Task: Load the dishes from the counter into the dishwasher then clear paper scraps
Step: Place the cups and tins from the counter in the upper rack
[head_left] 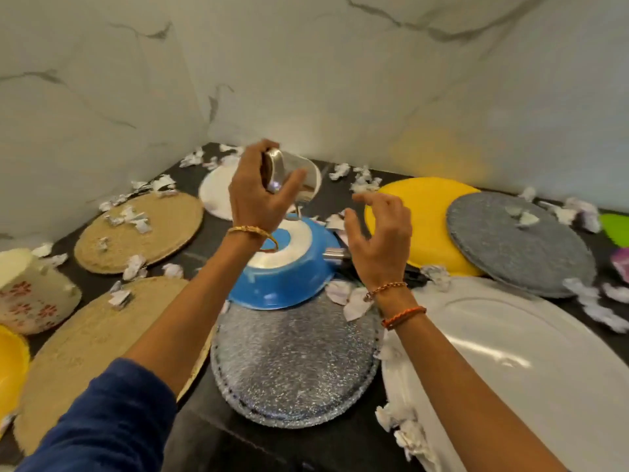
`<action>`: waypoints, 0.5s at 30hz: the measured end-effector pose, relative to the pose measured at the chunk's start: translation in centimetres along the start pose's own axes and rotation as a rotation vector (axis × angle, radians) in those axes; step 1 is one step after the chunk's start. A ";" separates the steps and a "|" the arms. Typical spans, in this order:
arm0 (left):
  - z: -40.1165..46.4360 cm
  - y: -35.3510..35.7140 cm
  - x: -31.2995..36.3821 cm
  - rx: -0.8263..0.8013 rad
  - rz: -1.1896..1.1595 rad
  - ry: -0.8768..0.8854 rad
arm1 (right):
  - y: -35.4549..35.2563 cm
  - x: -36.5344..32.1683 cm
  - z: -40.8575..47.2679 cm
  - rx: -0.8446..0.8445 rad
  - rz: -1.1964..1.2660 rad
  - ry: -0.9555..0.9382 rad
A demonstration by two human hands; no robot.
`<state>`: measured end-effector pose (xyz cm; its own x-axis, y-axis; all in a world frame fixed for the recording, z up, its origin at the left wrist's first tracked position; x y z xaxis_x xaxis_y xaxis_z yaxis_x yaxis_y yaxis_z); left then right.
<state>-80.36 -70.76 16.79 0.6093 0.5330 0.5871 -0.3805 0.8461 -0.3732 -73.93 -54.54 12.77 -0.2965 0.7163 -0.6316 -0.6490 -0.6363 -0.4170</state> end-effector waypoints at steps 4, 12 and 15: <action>-3.5 7.2 7.3 -0.209 -0.170 0.224 | -8.2 3.3 -1.8 0.335 -0.230 0.155; -14.6 17.1 21.5 -0.738 -0.511 0.274 | -27.7 7.6 -13.2 0.486 -0.933 0.329; -18.1 17.6 25.2 -0.828 -0.528 0.356 | -34.9 8.5 -16.7 0.592 -0.999 0.622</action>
<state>-59.11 -42.47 12.02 0.7802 -0.0495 0.6236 0.5079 0.6320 -0.5853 -42.12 -31.03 10.99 0.7535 0.4498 -0.4796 -0.6525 0.4219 -0.6295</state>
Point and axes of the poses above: each hand's wrist, its own z-axis towards the middle knuckle, its own y-axis out of the palm, x = y × z, the point moved 3 cm from there along z, towards the middle knuckle, and after that the axes turned 5 degrees about -x, right-handed, at the moved point
